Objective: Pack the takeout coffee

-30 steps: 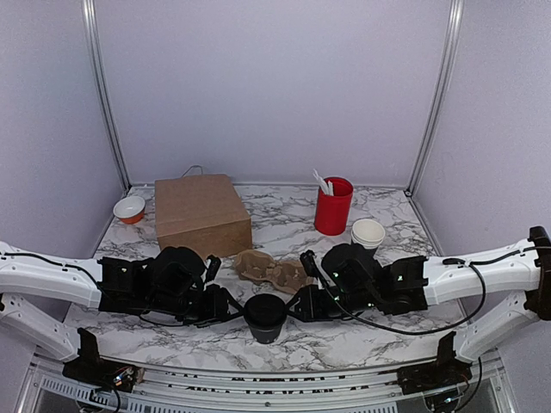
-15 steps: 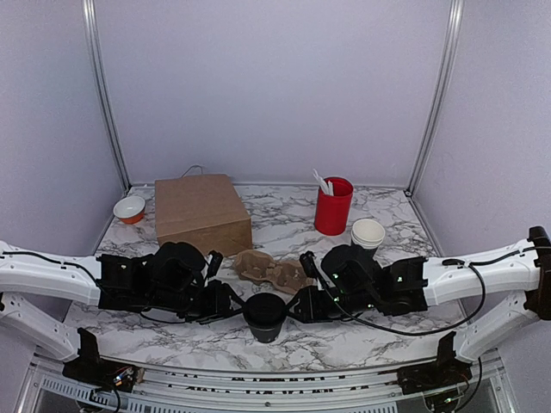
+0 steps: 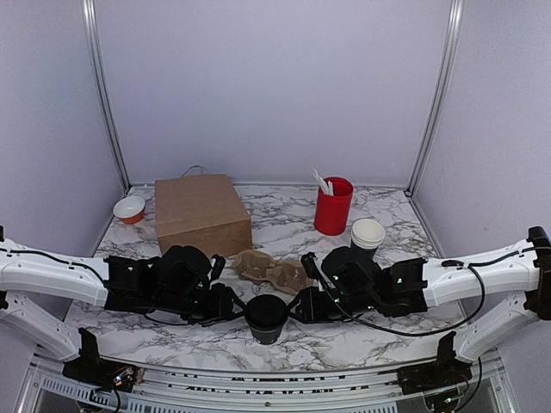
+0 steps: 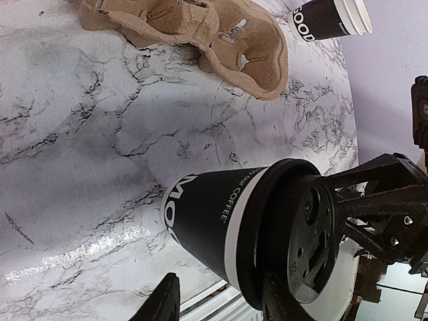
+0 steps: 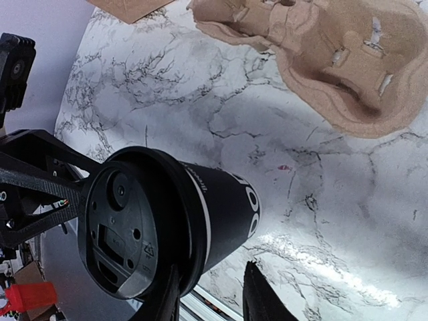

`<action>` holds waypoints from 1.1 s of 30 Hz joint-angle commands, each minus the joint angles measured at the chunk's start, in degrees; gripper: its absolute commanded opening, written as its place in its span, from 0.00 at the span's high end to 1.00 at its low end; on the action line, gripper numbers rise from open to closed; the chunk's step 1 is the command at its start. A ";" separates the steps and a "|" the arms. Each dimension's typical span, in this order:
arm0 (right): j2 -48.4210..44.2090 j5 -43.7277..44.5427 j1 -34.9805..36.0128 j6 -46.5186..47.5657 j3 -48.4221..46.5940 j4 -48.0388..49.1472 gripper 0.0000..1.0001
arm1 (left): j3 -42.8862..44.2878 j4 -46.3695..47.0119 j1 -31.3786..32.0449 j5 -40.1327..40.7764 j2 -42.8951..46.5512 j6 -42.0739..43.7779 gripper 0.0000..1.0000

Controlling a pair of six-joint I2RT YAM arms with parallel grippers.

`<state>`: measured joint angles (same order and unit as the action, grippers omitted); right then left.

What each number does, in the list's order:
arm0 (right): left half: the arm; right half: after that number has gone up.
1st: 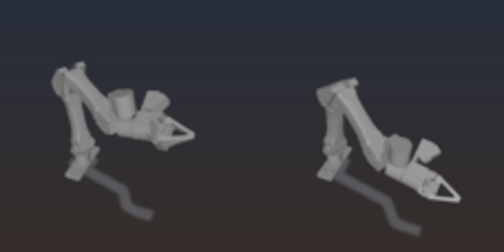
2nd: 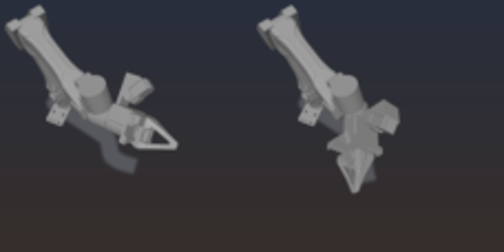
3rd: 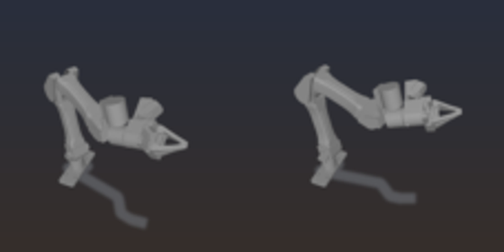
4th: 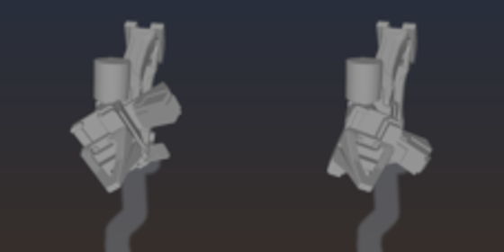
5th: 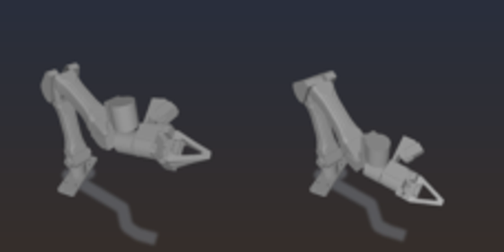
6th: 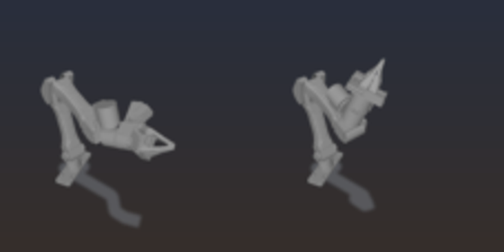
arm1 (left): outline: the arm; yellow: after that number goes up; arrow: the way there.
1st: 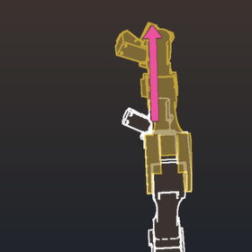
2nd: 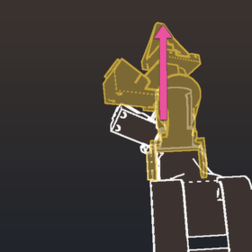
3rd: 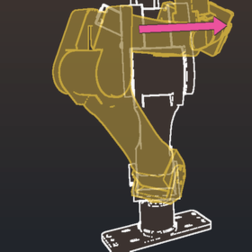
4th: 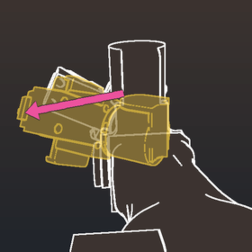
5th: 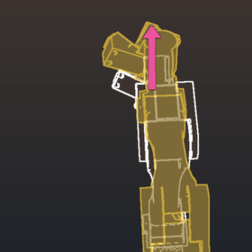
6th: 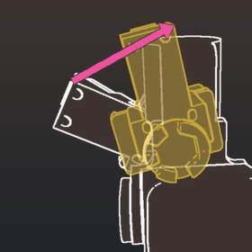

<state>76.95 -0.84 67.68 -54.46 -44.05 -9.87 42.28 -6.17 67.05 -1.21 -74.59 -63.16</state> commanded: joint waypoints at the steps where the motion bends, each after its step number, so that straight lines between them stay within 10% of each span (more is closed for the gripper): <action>1: 0.24 0.58 0.70 -0.31 0.02 0.85 0.68 | 1.28 1.11 0.63 -0.10 -1.83 0.60 0.58; 33: 3.47 4.37 5.74 -4.08 4.01 -1.96 0.69 | -1.92 -5.23 2.30 -0.57 -9.13 2.07 0.78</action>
<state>77.23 5.34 70.96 -58.61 -42.33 -6.96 43.00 -4.27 68.01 -0.89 -77.91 -62.78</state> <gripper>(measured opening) 0.312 0.222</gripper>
